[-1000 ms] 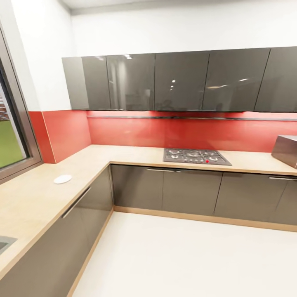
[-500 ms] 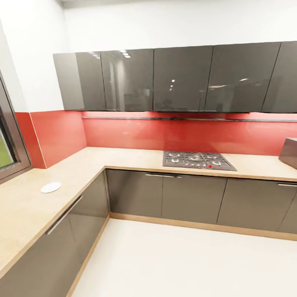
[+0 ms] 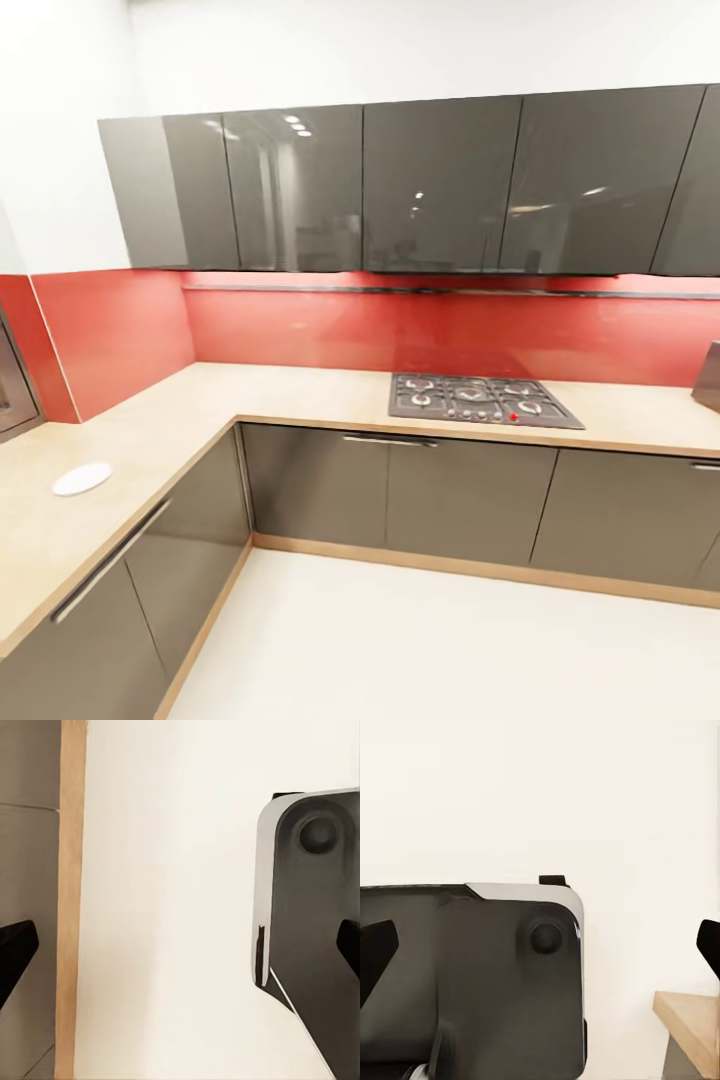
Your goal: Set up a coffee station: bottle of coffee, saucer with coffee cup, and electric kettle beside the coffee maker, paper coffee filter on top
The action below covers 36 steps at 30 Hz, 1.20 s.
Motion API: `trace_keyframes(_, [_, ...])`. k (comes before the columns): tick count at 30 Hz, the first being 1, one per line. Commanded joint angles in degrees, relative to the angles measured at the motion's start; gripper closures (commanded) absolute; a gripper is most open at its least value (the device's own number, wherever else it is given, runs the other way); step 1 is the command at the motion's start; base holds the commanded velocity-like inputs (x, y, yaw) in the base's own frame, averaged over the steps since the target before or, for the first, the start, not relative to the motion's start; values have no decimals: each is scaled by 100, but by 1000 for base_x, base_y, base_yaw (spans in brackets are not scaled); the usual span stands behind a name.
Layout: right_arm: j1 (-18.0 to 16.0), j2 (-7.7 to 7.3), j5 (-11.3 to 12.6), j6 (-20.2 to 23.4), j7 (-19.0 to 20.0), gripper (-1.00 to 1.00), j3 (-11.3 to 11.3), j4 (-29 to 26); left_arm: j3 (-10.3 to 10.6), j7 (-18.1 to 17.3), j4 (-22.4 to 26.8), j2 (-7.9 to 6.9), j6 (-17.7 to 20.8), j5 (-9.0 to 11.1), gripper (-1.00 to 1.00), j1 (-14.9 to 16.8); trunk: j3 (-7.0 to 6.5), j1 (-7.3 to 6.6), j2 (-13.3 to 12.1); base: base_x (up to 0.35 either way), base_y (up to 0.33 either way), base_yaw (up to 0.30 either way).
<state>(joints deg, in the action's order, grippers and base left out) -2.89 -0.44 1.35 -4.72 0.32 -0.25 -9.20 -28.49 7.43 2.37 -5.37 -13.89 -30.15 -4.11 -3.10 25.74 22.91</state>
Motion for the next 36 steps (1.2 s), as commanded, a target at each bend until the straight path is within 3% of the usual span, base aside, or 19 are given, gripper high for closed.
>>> trace_keyframes(1, [-1,0,14,-20,3,-100,-2,6,-34,22,1,1,-16,-61,-100,-2,0,5,1,320,-164,0])
trace_keyframes(19, [-1,0,6,-20,3,-100,23,5,-34,22,1,1,-17,-61,-100,-2,0,5,1,305,-189,0])
trace_keyframes(24, [0,-79,-25,-20,-20,-100,37,18,-34,22,1,-6,-10,-57,-100,-2,0,5,1,296,-200,0])
trace_keyframes(29, [5,-357,-37,-20,-486,-100,43,34,-34,22,1,-15,-4,-53,-100,-2,0,5,1,296,-200,0])
trace_keyframes(32, [2,-386,-36,-10,-806,-100,48,34,-34,22,1,-17,-1,-52,-100,-2,0,5,1,296,-200,0])
trace_keyframes(36, [-1,-354,-25,-4,-891,-100,51,33,-41,22,1,-17,5,-47,-100,-2,0,5,1,308,-157,0])
